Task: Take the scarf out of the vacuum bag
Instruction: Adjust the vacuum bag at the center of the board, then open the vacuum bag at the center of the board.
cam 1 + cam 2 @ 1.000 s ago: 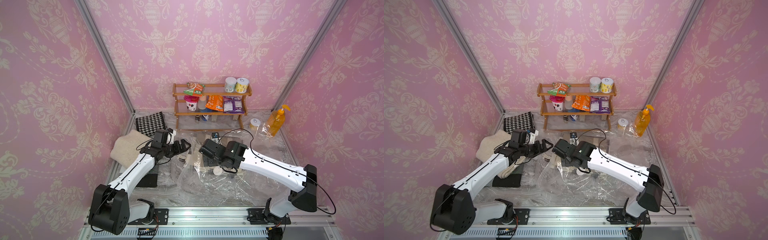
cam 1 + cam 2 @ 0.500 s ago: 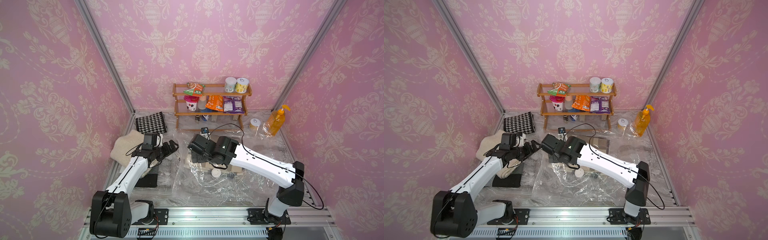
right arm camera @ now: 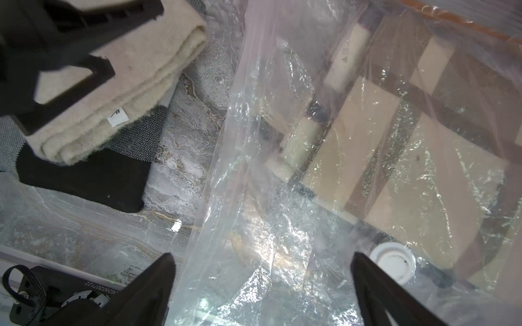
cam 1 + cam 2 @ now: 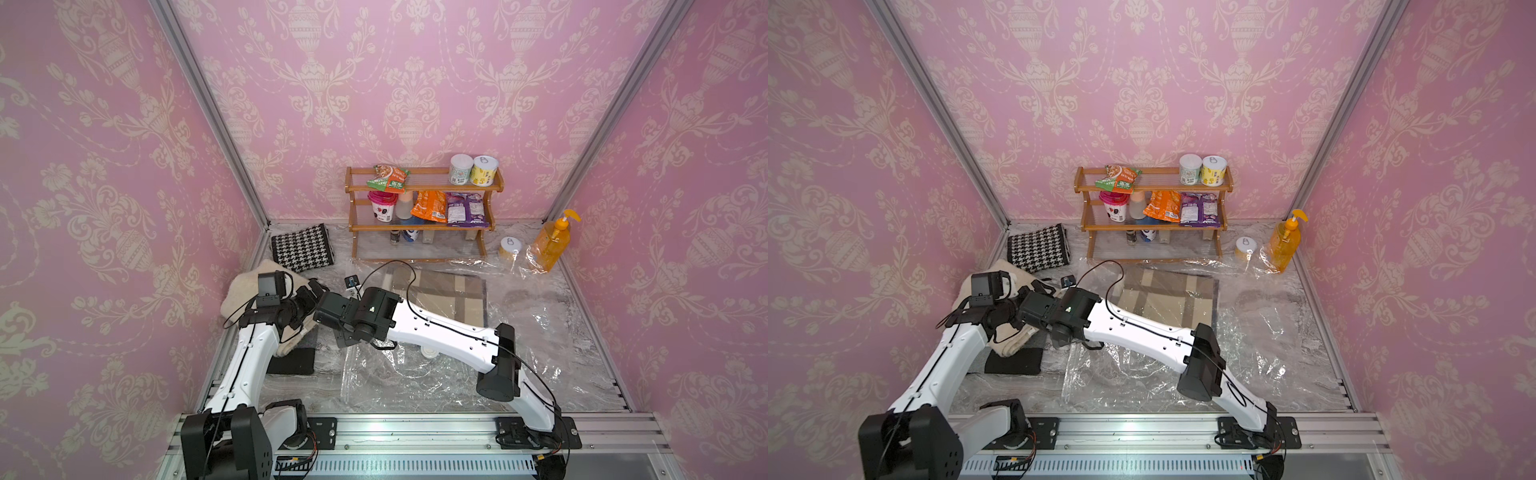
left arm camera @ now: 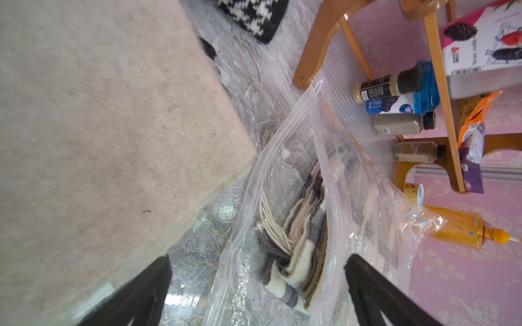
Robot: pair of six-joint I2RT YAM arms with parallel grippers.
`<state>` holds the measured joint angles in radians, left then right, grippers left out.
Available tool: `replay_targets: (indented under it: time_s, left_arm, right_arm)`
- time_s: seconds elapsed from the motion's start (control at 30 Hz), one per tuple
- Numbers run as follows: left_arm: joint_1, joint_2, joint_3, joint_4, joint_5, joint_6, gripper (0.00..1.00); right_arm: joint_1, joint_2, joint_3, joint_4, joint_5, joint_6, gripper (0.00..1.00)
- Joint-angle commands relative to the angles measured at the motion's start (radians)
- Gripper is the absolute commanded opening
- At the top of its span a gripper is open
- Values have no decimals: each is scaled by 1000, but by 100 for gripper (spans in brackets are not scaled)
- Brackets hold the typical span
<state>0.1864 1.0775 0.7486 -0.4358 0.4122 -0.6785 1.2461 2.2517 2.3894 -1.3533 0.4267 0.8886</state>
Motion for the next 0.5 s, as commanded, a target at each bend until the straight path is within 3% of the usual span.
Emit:
replay_targets:
  time_s: [0.0,0.1,0.47]
  left_arm:
    - [88,-70,-41,-20,-56,-83,99]
    - [179,-93,-75,44,32,-153,99]
    - [318,-109,-91,94,153,-219,99]
  right_arm:
    - [27,39,35,-89,32,76,100]
    - [56,72,33,-78,29,88,100]
    - [70,179,46,-29,81,160,100]
